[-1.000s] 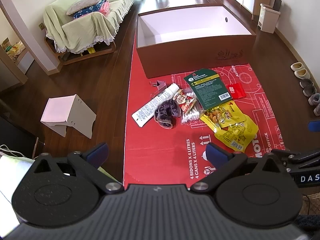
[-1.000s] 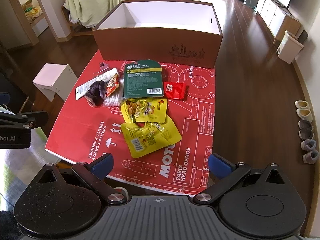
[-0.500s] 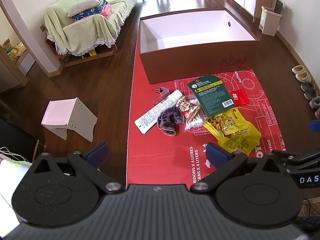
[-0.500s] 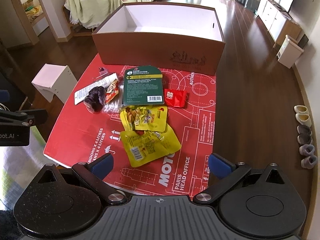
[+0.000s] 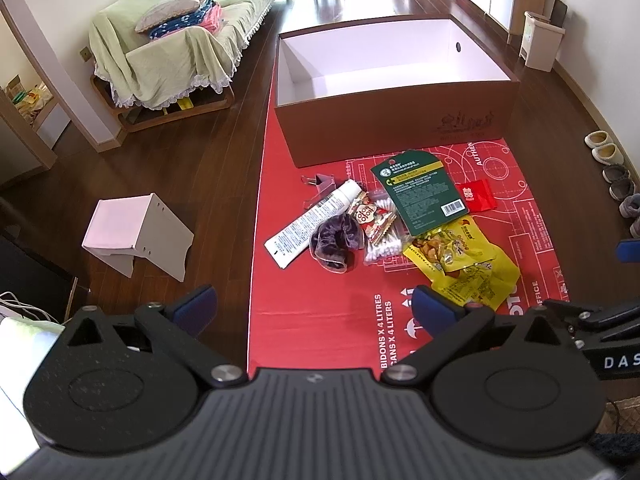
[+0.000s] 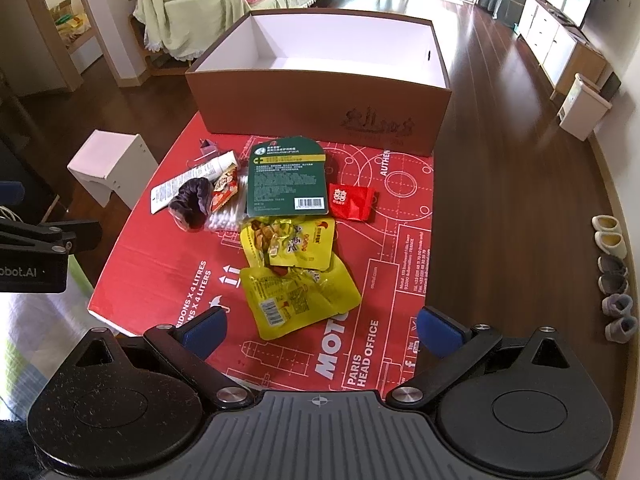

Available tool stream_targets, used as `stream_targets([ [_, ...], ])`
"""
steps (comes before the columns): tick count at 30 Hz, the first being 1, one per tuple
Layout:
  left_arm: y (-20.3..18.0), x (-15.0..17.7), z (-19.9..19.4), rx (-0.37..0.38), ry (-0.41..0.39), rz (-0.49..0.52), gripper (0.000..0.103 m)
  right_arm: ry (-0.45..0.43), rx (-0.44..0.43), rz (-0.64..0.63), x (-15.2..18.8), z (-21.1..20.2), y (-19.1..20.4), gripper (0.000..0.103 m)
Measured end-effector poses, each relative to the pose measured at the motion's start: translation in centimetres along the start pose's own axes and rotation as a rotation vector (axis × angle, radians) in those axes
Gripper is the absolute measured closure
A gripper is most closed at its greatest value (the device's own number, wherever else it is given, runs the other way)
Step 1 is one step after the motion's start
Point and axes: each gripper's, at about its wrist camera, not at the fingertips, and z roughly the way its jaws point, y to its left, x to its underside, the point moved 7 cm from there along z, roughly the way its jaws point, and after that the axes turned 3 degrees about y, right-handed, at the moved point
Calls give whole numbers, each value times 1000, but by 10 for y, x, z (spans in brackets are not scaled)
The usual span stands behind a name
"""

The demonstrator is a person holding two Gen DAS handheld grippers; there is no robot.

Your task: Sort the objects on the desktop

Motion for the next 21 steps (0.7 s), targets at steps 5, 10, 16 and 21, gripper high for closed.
stream_targets([
  [5, 3, 2, 4, -2, 14, -29, 1, -1, -37, 14, 7, -3, -4, 0],
  [10, 5, 12, 13, 15, 59, -52, 1, 7, -75, 14, 12, -1, -6, 0],
  [16, 5, 23, 20, -8, 48, -20, 3, 7, -133, 44, 12, 7, -13, 0],
  [21, 8, 28, 34, 14, 58, 5, 12, -14, -153, 50, 5, 18, -18, 0],
])
